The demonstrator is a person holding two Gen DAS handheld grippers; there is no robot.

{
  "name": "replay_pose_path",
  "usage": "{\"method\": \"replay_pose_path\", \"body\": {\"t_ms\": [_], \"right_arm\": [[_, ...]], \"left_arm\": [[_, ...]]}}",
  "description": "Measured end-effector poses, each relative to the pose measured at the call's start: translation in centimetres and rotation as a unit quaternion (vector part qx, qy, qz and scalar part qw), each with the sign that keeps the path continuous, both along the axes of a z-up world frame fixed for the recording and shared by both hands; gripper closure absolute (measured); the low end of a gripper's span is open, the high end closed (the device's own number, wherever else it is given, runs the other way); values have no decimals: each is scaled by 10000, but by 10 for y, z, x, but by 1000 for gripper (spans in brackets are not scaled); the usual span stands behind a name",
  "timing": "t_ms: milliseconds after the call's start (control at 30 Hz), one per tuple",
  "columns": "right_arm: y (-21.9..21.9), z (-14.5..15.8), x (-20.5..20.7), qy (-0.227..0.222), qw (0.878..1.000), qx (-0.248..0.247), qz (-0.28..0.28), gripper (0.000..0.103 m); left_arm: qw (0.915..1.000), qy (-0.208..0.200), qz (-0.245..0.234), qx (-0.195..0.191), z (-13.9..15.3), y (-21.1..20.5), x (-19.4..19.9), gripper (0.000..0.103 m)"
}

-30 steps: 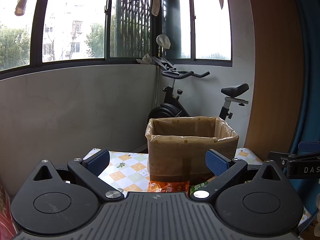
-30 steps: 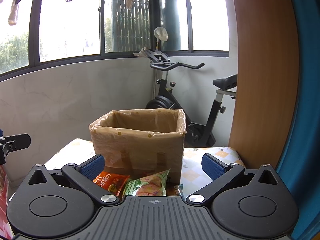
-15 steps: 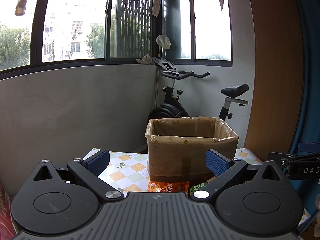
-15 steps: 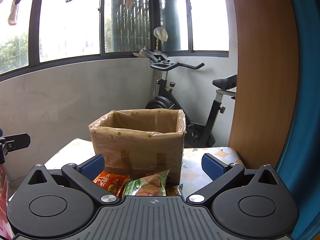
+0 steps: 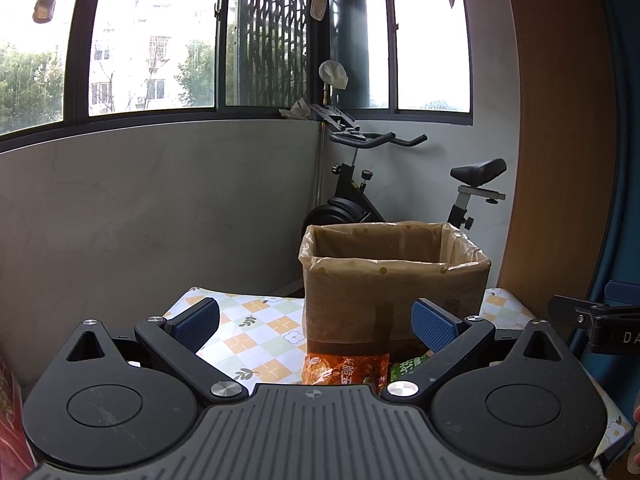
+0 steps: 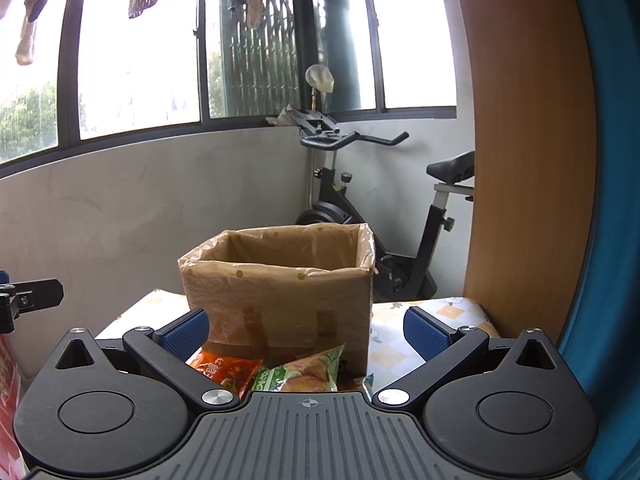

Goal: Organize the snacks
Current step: 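Lower the left tool onto the orange-green corn bag while the right tool reaches the yellow bag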

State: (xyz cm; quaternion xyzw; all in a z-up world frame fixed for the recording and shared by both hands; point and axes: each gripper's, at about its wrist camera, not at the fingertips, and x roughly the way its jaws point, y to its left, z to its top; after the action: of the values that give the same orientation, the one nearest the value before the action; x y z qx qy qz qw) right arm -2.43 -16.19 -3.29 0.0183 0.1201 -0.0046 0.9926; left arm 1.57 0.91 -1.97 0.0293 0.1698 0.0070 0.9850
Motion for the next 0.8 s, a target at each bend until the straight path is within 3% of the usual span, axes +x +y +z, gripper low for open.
{"method": "replay_pose_path", "body": {"t_ms": [167,300,533,667,800], "right_arm": [[-4,-36,13,24,9998,90,192,0],[-2,-63,28,166,9997,-32,153,0],[-12,-108,52,641,9979,51,-1,0],[-15,-127,62,827,9965,66,-66,0],[-14,-147,76,1054,9944,-48,-56,0]], "left_arm": [[9999,25,95,65,-20,7,11,0],[9998,114,70,-158,-42,14,24,1],[9969,735,-77,-251,-97,17,58,7],[9918,1133,-305,-504,-126,19,72,8],[9886,1304,-566,-502,-145,15,78,8]]}}
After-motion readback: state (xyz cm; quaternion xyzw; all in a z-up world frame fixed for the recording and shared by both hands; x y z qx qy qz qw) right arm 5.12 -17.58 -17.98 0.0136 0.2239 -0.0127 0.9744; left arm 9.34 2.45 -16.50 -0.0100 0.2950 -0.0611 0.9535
